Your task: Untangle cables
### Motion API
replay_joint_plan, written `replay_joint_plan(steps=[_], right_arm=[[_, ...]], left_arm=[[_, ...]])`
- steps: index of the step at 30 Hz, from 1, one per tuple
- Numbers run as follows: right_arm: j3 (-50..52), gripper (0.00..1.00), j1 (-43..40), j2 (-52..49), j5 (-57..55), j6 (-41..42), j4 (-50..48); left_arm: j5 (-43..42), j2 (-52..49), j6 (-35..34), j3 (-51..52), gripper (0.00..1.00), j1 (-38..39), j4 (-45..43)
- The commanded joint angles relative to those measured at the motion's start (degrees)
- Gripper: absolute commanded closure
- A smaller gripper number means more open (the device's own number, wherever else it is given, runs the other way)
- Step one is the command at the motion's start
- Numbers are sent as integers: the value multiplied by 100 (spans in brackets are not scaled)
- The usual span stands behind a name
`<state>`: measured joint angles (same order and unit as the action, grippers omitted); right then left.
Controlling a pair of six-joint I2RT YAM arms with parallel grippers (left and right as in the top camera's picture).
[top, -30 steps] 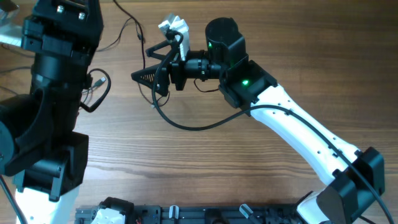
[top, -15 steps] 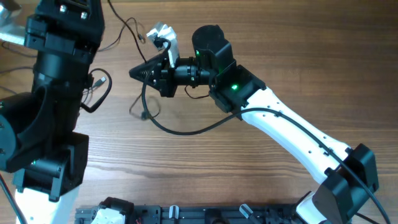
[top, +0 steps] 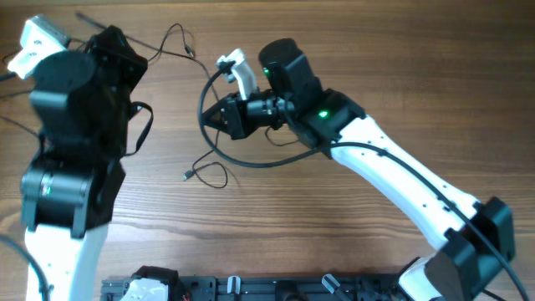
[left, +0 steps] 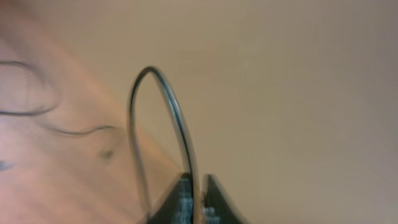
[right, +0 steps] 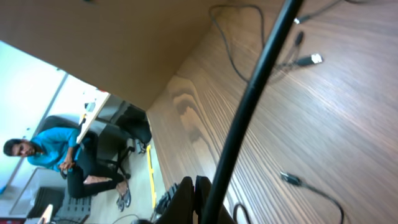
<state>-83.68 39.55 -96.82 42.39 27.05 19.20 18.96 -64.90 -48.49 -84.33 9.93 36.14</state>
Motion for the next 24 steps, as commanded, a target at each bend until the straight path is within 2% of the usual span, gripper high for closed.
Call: replay_joint_plan(steps=[1, 3, 6, 9, 12, 16, 21, 24], right_arm=[[7, 96, -63, 544, -42, 81, 214], [7, 96, -63, 697, -44, 168, 380], [7, 96, -66, 907, -59, 286, 560], [7, 96, -122, 1088, -63, 426, 581], [7, 96, -251, 1235, -44, 603, 636], [7, 96, -505, 1357, -55, 761, 664], [7, 96, -822, 1357, -22, 1416, 699], [7, 96, -940, 1357, 380, 1377, 673]], left_arm=[[916, -417, 186, 0, 59, -83, 356], [861, -614, 184, 0, 44, -83, 597], [514, -909, 186, 0, 32, -83, 949], [22, -1023, 201, 0, 16, -83, 1121], [-750, -1019, 1073, 0, 1, -83, 1154], [-1985, -968, 1919, 0, 0, -83, 1257], [-3897, -791, 2509, 0, 0, -83, 1119], [-4494, -695, 2562, 0, 0, -83, 981]])
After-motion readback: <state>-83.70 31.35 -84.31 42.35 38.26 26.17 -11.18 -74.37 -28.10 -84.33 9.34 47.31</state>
